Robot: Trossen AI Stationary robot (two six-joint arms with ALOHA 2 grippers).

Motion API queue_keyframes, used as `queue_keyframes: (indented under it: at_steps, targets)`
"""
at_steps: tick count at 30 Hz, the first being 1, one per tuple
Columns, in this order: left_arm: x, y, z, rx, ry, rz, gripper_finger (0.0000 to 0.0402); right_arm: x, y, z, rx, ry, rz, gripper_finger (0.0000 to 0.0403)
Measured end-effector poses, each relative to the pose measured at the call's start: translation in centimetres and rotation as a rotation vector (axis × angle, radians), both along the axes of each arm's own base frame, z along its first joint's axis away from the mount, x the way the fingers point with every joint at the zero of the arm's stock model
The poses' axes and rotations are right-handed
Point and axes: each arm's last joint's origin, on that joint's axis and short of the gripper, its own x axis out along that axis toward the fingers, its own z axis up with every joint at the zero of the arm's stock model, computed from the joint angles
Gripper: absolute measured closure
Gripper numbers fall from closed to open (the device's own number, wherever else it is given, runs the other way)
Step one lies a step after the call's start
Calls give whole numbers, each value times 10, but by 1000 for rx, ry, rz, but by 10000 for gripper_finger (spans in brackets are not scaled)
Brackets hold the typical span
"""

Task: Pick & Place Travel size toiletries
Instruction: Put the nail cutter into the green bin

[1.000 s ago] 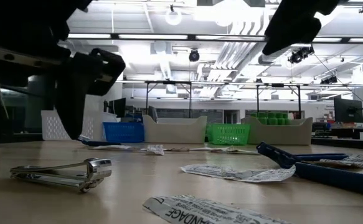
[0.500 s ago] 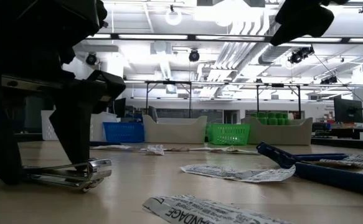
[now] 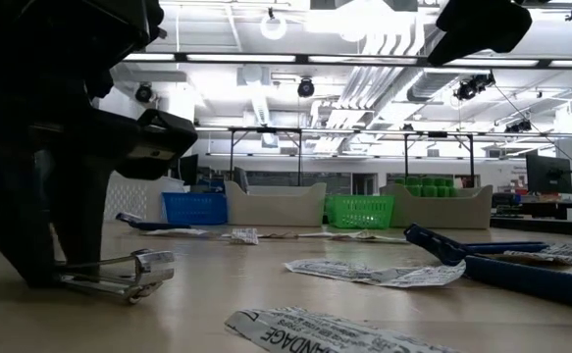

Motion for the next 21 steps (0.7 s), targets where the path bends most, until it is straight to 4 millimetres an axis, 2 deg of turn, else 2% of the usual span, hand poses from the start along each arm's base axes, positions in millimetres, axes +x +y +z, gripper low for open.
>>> queue_keyframes:
  at_steps: [2, 8, 16, 21]
  targets:
    - [0, 0, 0, -9, 8, 12, 363, 0, 0, 0, 3, -2, 2, 156]
    - [2, 1, 4, 0, -34, 4, 363, 6, 6, -7, -7, -4, 17, 156]
    - [22, 18, 15, 75, -114, 86, 363, 32, 26, -69, -46, -58, 95, 156]
    - [38, 31, 27, 103, -168, 118, 363, 53, 40, -100, -94, -110, 160, 156]
